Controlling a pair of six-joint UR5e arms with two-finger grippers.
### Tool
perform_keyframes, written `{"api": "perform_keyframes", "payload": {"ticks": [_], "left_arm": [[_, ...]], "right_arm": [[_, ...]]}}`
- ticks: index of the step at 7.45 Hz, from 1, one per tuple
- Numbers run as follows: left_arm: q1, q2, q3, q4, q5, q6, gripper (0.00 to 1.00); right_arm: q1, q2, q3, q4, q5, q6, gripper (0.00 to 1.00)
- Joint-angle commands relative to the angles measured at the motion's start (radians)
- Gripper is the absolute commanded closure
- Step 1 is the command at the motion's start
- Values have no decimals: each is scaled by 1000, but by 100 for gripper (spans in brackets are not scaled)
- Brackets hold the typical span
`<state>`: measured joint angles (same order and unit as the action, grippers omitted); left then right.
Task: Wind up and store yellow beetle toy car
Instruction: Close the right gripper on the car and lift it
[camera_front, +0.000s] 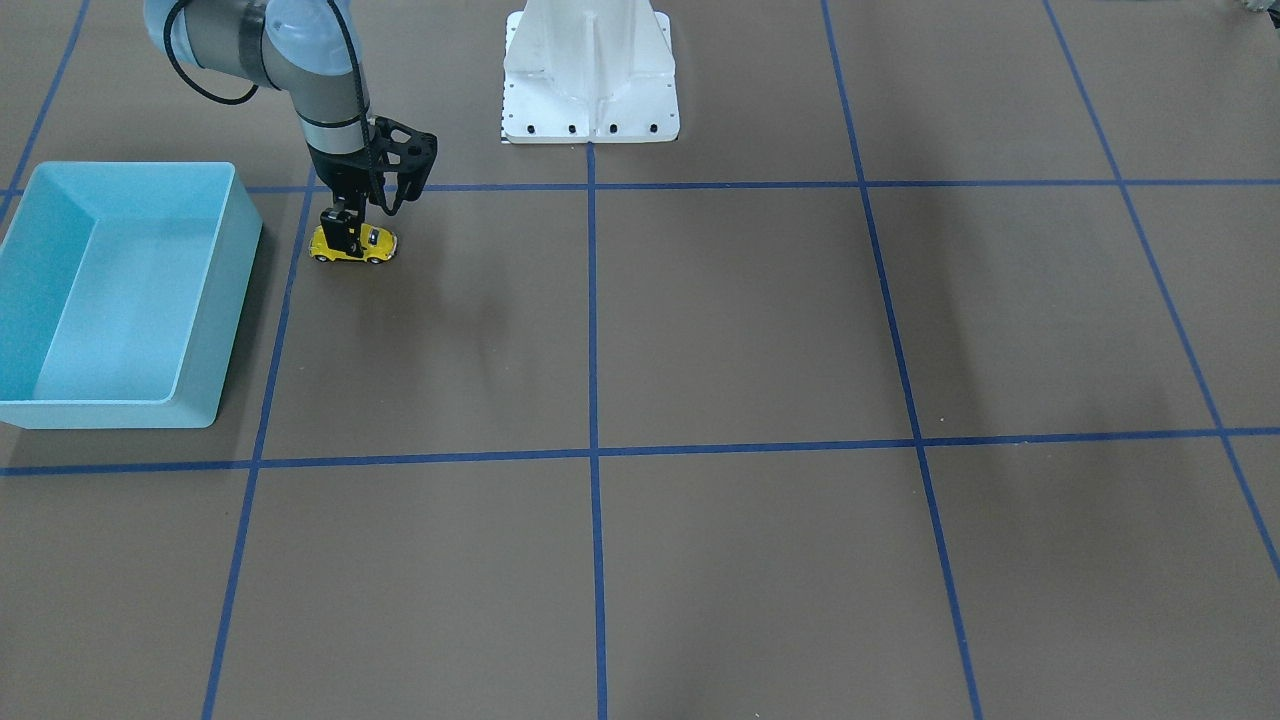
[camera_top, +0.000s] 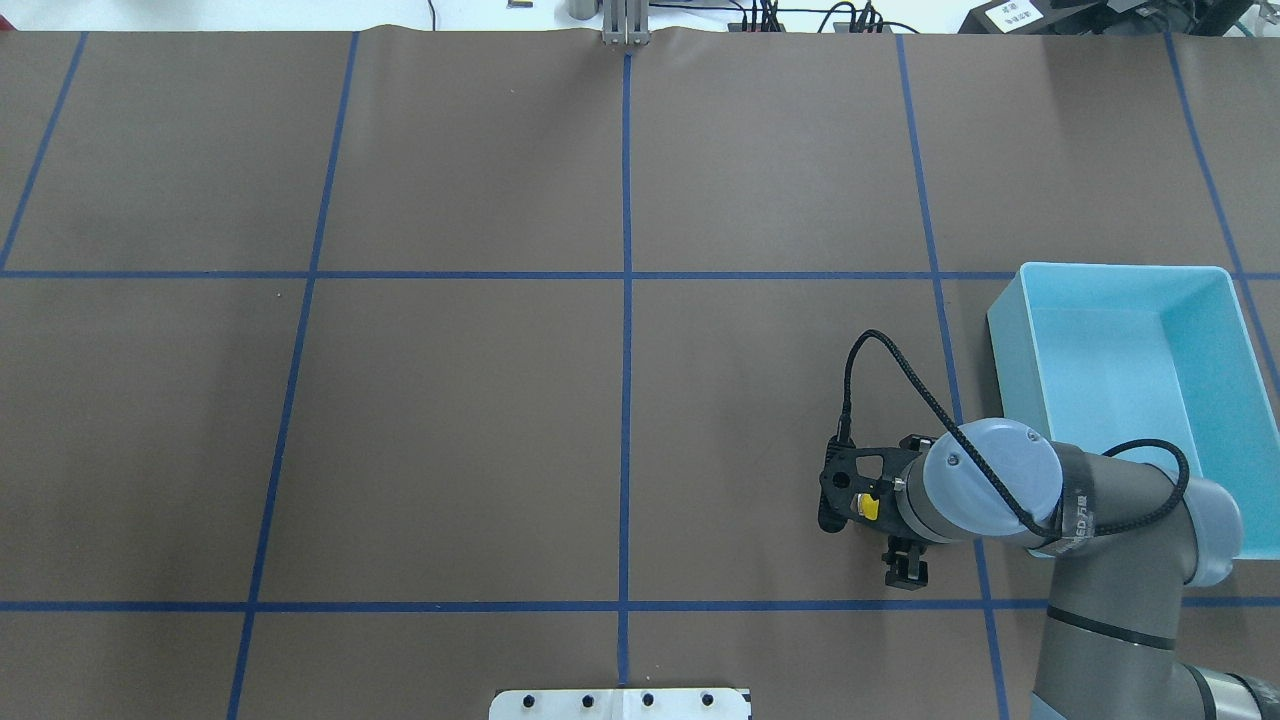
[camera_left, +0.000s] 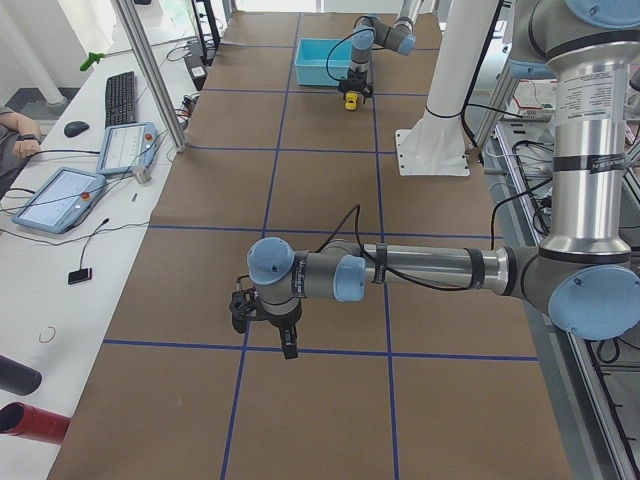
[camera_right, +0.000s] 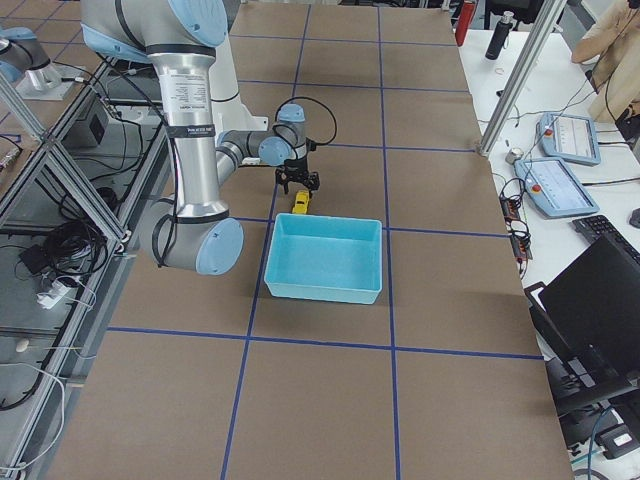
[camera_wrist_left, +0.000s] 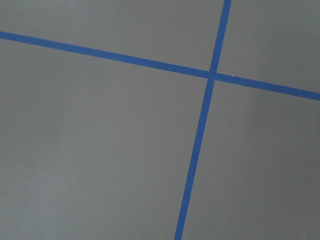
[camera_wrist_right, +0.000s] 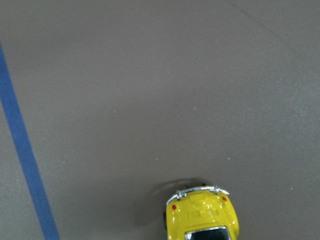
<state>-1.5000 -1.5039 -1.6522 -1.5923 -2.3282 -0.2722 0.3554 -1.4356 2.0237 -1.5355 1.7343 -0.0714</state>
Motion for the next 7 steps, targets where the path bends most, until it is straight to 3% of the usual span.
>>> {"api": "perform_keyframes", "payload": {"ticks": [1,2,4,5,6,7], "left_arm": [[1,-4,0,0,1,-2,0],[1,-4,0,0,1,-2,0],[1,-7,2,-2,1,-2,0],[1,-7,0,-2,0,-2,0],[1,-7,-1,0,1,-2,0],[1,-7,-4,-2,1,-4,0]], "right_arm": [[10,-2,0,-2,-1,-11,77],[14,0,0,-8,1,-13,100],[49,-3,24,-31,20,-11,100],[78,9,93,-163,59,-11,100],[106,65,193,-369,62,-11,100],[155,202,226,-581,62,-28,100]]}}
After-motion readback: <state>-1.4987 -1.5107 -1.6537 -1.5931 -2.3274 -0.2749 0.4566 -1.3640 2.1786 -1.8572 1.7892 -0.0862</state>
